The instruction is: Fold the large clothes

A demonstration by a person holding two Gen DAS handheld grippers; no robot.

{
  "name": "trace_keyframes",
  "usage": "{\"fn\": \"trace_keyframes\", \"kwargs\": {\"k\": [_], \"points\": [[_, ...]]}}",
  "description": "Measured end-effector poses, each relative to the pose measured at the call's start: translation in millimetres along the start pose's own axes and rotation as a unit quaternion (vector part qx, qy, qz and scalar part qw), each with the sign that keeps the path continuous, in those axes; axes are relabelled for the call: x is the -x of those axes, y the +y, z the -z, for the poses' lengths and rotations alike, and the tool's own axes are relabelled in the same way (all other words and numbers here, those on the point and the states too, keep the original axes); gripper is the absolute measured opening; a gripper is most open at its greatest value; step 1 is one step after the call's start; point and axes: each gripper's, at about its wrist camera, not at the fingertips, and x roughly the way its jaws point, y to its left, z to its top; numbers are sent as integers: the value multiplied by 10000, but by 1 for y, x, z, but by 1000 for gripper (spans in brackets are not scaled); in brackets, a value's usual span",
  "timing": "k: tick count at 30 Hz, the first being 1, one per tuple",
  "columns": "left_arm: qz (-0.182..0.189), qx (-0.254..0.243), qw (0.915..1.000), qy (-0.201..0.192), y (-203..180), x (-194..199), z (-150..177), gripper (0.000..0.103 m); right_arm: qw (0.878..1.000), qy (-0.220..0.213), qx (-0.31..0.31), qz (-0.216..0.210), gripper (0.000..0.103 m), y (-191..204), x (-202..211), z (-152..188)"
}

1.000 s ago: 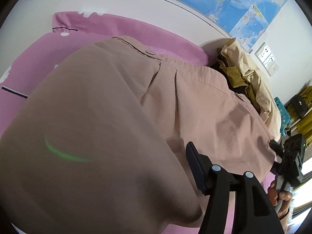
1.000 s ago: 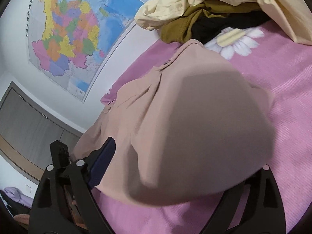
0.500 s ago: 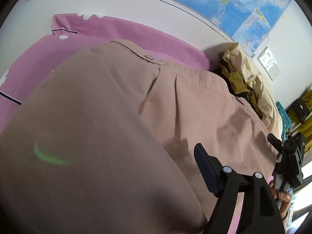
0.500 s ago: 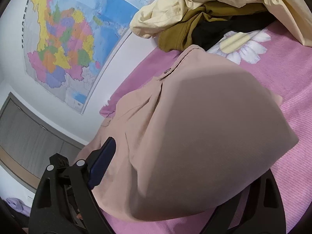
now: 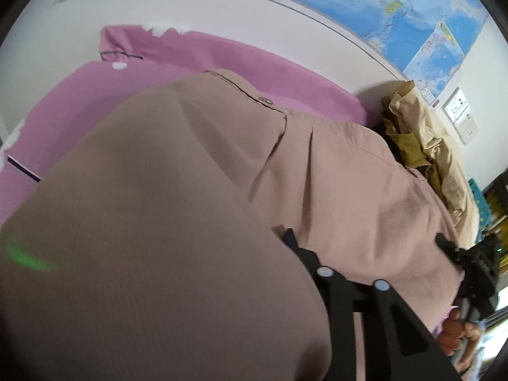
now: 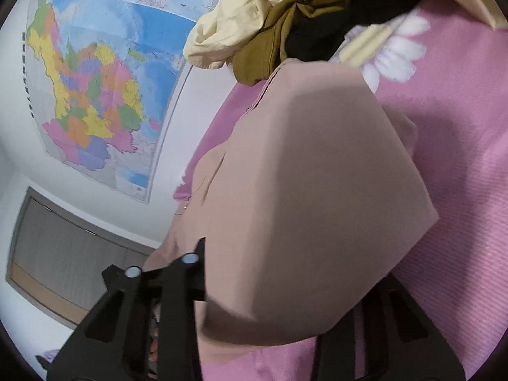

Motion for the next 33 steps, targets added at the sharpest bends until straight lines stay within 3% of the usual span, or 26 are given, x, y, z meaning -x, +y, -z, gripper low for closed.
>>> {"fn": "trace_keyframes", "kwargs": {"k": [2,4,6,10,11,12,14,16,25,33], "points": [[-1,-34,10000,7,0,2,-1,29,9999,31,115,-1,30,4,0,0],[-21,-106,9999,59,-1,-1,-3,32,9999,63,109,42,39,4,-1,-2],[169,-49,9998,106,1,-3,-5,51,10000,32,57,-36,43,4,-1,-3],[143,-139,9998,82,-5,-7,-6,53,9997,7,241,96,47,11,-8,-3],[106,-140,9998,79,-6,-7,-6,48,9996,14,249,107,44,11,-9,-4],[47,-145,9998,87,-5,-7,-7,34,9997,49,240,81,34,11,-11,-4],[59,-27,9999,87,-2,-6,-9,24,9997,71,226,-60,22,11,-10,-6],[136,34,9999,51,0,-1,-12,18,9991,69,411,-24,20,20,-9,-6],[11,-530,9976,-450,-8,48,-76,15,9892,29,1367,-535,17,108,-14,-36],[-663,-529,9905,-1081,16,82,-142,15,9767,178,1934,-911,16,181,-64,-61]]}}
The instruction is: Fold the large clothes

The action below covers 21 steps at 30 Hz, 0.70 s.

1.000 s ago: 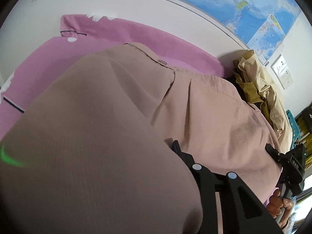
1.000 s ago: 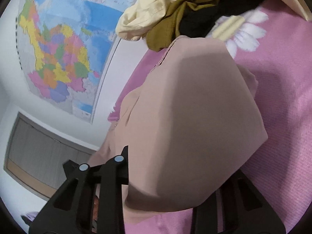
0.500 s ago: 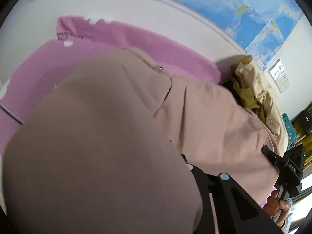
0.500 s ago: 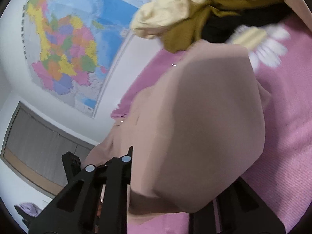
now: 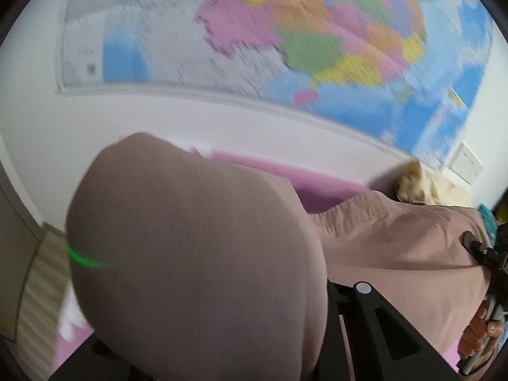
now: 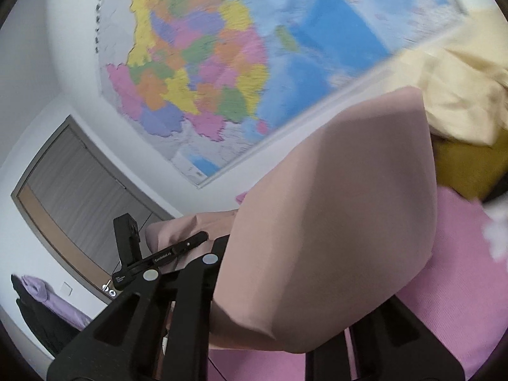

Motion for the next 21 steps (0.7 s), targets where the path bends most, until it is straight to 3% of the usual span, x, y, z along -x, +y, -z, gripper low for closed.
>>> {"fn": "trace_keyframes", "kwargs": {"k": [6,13,15,19,21], "points": [[-658,124,9966,-470,46,12,-44,15,9984,106,308,-455,15,31,-67,-27],[-1592,408,9838,-716,121,-4,-67,15,9952,466,460,-732,15,48,-158,-19],[-1758,637,9808,-560,151,-21,-57,15,9937,789,367,-701,15,38,-187,1],[-2028,886,9749,249,197,-76,-13,15,9844,1729,-133,-291,19,-9,-226,50],[-1988,1101,9729,420,213,-89,5,19,9817,1817,-497,-268,33,-31,-223,64]]}}
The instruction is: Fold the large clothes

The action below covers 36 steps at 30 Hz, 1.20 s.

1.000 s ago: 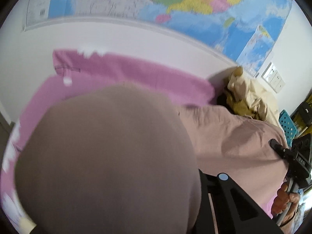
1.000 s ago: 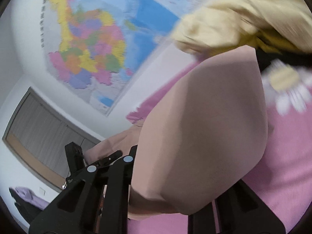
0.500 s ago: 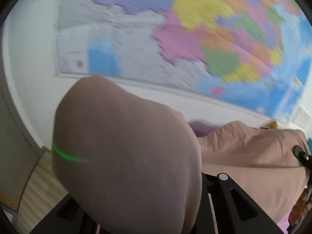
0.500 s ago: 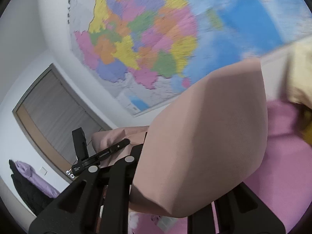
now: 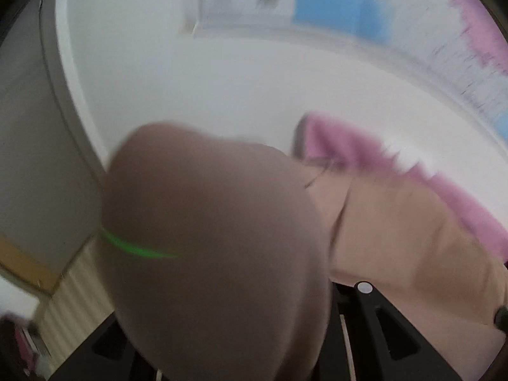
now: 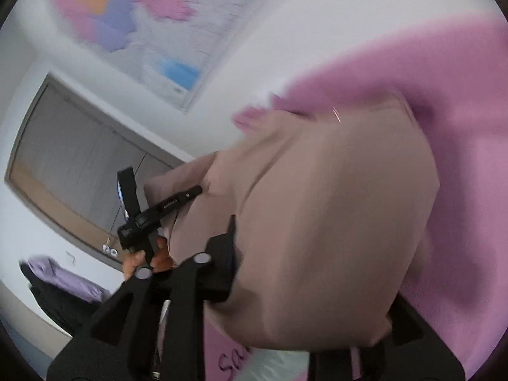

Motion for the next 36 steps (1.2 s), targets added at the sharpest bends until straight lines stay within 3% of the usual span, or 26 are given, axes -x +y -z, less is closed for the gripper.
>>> {"fn": "trace_keyframes", "kwargs": {"k": [2,6,7,9,11,14,15,16,17,18,20,24,28,31,33,36], "points": [[121,181,9998,18,12,-5,7,26,9998,24,-176,-73,42,-12,9,6],[383,231,9990,89,23,-2,10,36,9994,-179,-269,-120,71,-23,46,11],[437,177,9988,144,25,-3,12,38,9987,-243,-429,-129,73,-30,56,11],[551,149,9981,210,26,-3,15,40,9965,-297,-698,-359,71,-42,64,9],[667,194,9973,237,28,-2,16,40,9957,-301,-814,-323,70,-48,64,3],[739,218,9966,296,21,-1,20,40,9962,41,-736,-463,72,-41,41,-4],[729,201,9967,302,18,-2,19,37,9961,110,-730,-476,68,-38,33,-6],[704,172,9970,282,16,-1,19,35,9951,242,-708,-646,62,-34,24,-8],[675,174,9972,269,15,-2,18,29,9935,405,-660,-836,33,-30,17,-6],[622,179,9976,248,12,-2,16,22,9949,476,-516,-722,16,-24,11,-3],[468,158,9986,189,9,2,11,16,9979,447,-132,-460,15,-13,8,2],[365,216,9991,66,8,5,-17,13,9986,66,16,-524,11,7,15,-13],[388,418,9974,-445,15,19,-47,13,9942,-266,920,-479,11,50,18,-24],[221,389,9989,-162,18,-3,-39,17,9955,40,856,-410,11,39,6,-16],[81,260,9996,122,18,-23,-23,27,9965,386,737,-94,21,19,1,-1],[-21,191,9995,251,21,-26,-7,38,9981,535,279,-96,40,-11,13,14]]}}
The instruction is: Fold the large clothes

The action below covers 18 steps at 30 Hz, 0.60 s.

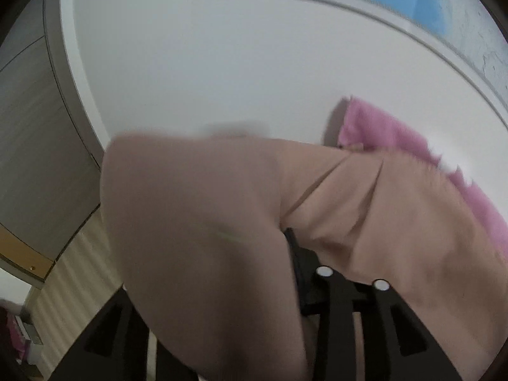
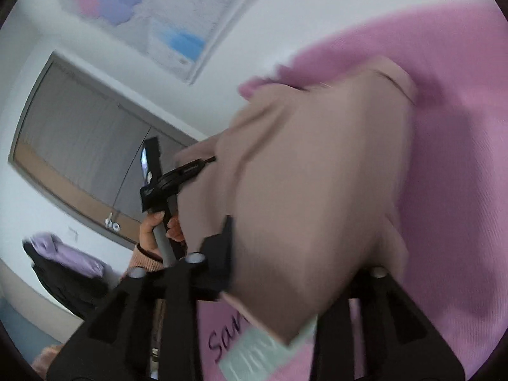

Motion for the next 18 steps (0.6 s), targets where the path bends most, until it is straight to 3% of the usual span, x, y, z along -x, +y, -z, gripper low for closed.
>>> {"fn": "trace_keyframes", "kwargs": {"k": [2,5,7,9,12,13,15,18], "points": [[-215,-59,9997,-126,0,15,4,53,9998,-107,-99,-149,43,-6,17,3],[-718,-554,9940,-606,-12,55,19,55,9991,-325,58,-280,45,-3,46,3],[-656,-809,9899,-963,-21,82,35,57,9984,-345,123,-434,45,1,58,2],[-261,-1472,9799,-1322,-46,116,62,63,9982,-333,148,-485,45,5,61,2],[499,-2399,9586,-1450,-88,148,103,63,9978,-307,268,-529,45,16,57,2],[924,-2758,9461,-1424,-105,159,120,63,9974,-343,334,-544,45,20,58,2],[1427,-3241,9244,-1417,-127,170,144,65,9969,-403,340,-587,45,25,54,-1],[1365,-3961,8941,-1584,-160,173,176,69,9973,-380,316,-536,45,25,49,-7]]}}
